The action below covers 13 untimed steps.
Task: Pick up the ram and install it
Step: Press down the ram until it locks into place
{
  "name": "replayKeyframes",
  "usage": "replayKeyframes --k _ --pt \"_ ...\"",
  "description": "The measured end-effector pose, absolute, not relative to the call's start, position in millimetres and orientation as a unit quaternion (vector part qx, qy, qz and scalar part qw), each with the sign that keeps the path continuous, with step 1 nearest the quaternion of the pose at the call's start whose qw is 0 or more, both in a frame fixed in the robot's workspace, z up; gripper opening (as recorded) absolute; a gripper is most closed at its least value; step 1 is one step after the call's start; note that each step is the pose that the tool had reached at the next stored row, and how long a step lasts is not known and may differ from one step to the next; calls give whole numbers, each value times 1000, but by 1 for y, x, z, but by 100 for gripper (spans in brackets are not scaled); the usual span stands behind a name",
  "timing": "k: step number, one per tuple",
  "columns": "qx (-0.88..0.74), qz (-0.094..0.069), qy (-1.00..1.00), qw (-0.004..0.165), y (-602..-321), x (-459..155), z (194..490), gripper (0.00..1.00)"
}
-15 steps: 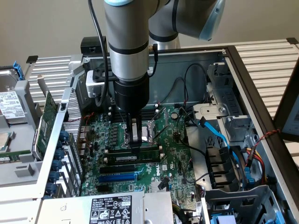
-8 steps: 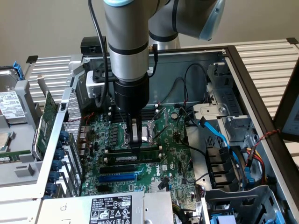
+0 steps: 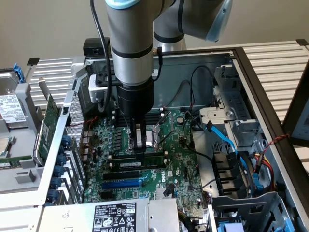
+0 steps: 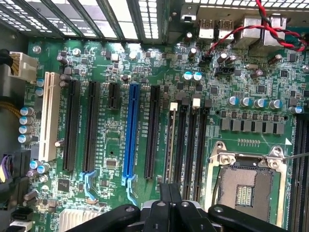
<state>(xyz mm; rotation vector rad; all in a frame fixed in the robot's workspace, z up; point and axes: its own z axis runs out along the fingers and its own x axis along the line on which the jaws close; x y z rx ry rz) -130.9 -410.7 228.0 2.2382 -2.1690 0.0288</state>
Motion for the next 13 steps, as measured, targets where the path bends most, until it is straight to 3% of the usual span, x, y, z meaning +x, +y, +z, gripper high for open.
replayKeyframes --k 6,13 --pt "718 9 -696 12 -412 -131 253 10" --pt "718 9 -696 12 -412 -131 255 10"
